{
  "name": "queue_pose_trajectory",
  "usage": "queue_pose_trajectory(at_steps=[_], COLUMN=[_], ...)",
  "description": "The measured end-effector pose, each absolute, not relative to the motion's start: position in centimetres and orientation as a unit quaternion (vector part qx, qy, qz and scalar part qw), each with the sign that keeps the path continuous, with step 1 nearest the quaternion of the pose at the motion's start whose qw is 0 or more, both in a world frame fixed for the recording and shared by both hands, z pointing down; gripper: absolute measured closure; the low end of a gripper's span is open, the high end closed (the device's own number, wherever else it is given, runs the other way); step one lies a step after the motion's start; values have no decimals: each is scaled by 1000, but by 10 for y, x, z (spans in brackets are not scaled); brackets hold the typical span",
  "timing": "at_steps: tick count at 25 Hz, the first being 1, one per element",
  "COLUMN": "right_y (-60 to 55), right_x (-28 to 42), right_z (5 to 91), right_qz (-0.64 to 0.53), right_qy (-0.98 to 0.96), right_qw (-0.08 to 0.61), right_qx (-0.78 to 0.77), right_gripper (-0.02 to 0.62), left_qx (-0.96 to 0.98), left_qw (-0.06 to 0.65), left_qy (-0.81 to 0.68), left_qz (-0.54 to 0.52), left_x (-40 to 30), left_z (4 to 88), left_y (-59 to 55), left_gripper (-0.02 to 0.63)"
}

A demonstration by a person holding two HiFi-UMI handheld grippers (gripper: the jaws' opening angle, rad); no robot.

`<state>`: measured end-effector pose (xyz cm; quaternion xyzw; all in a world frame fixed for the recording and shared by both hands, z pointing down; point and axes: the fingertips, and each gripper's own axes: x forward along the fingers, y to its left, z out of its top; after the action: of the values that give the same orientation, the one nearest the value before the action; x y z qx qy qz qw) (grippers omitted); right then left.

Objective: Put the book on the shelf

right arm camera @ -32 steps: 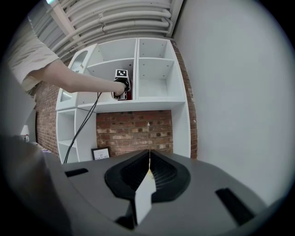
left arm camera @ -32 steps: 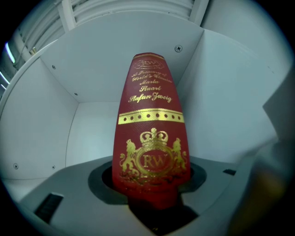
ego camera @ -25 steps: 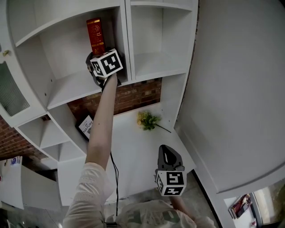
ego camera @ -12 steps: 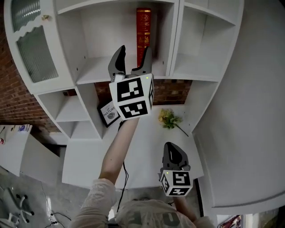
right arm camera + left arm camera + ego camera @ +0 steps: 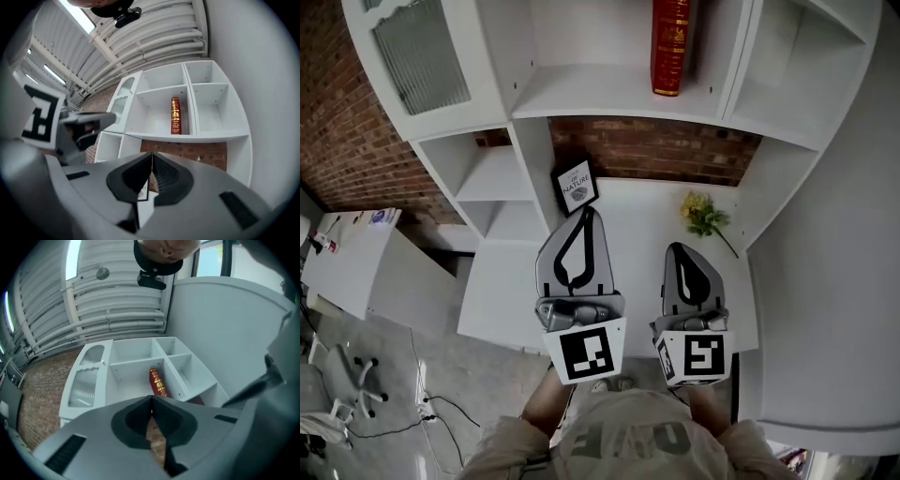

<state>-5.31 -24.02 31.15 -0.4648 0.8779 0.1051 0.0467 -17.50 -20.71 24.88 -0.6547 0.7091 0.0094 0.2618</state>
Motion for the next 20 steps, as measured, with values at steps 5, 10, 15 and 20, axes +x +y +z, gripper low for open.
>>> queue_pose_trajectory(at_steps=[5,10,15,20], right_y=[-212,-207,-207,-203], right_x=[-82,-83,-80,-79], right_z=[334,360,360,362], right_qz=[122,115,111,113], right_qy=[893,897,898,898], right_qw=[57,30,35,26], right_qx=[-429,-425,-425,-424], right_gripper=[580,580,580,580], left_qx=[-642,-647,-644,-643], left_qw=[151,129,121,110], left_qy=[748,750,755,757], left_qz=[79,43,39,42], left_x=[-196,-200,-207,-207], left_z=[329,358,365,369], left_y=[-176,-170,-173,-173], left_gripper=[594,594,594,594])
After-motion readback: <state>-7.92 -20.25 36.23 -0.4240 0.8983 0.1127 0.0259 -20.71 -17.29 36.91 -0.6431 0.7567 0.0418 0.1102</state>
